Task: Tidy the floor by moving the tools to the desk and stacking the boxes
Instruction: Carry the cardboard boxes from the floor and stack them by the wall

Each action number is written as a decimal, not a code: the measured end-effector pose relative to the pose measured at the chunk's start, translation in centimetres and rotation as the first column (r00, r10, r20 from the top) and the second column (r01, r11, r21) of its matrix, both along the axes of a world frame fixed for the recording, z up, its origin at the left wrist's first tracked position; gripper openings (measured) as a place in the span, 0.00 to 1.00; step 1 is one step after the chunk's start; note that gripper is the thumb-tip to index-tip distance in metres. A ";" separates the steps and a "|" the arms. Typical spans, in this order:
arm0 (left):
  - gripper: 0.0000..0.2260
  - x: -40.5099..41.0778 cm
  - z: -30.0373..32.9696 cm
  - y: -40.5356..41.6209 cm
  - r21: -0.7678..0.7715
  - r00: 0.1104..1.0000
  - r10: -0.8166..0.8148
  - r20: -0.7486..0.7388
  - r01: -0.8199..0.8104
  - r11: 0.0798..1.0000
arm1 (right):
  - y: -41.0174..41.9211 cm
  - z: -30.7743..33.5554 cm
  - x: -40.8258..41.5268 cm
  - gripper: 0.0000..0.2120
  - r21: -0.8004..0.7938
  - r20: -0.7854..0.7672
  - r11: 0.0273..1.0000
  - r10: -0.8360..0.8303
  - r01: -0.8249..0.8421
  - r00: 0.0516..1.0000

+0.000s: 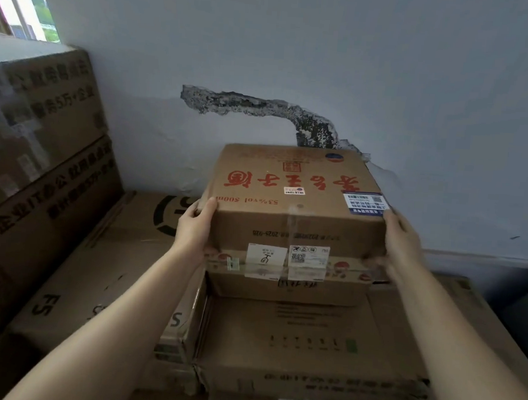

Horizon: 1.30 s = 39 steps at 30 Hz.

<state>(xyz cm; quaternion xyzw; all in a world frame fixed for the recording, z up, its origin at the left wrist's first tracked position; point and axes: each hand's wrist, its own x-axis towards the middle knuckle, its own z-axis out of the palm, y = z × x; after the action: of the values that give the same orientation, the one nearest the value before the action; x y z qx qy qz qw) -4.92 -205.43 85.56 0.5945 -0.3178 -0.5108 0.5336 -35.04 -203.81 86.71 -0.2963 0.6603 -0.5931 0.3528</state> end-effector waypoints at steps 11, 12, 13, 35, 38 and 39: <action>0.28 -0.5 -0.1 4.0 -0.136 0.978 -0.008 0.208 0.037 0.990 | 5.7 -1.7 -0.6 0.31 0.013 -0.163 0.983 0.181 -0.181 0.970; 0.27 -0.7 -0.1 5.4 -0.172 0.969 -0.030 0.244 0.073 0.982 | 7.4 -2.0 -0.4 0.31 -0.005 -0.221 0.975 0.217 -0.224 0.951; 0.26 -1.0 -0.3 7.0 -0.196 0.965 -0.063 0.256 0.115 0.974 | 9.4 -2.4 -0.1 0.31 -0.022 -0.261 0.960 0.263 -0.278 0.929; 0.23 -2.3 -12.6 24.7 0.167 0.502 -0.832 0.235 0.823 0.543 | 40.7 -15.6 11.5 0.50 0.208 0.020 0.958 -0.206 0.198 0.978; 0.23 -1.5 -13.2 25.2 0.195 0.354 -0.912 0.208 0.898 0.393 | 43.8 -16.6 15.2 0.41 0.200 -0.001 0.918 -0.349 0.342 0.937; 0.23 -1.4 -13.4 25.5 0.200 0.302 -0.934 0.193 0.920 0.338 | 44.6 -16.9 16.4 0.38 0.216 -0.005 0.897 -0.394 0.386 0.919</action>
<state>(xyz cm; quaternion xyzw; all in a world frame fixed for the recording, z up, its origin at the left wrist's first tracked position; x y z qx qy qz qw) -6.32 -179.88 72.13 0.3808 -0.6585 -0.6444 0.0777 -18.63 -159.21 69.84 -0.1072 0.7588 -0.5833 0.2691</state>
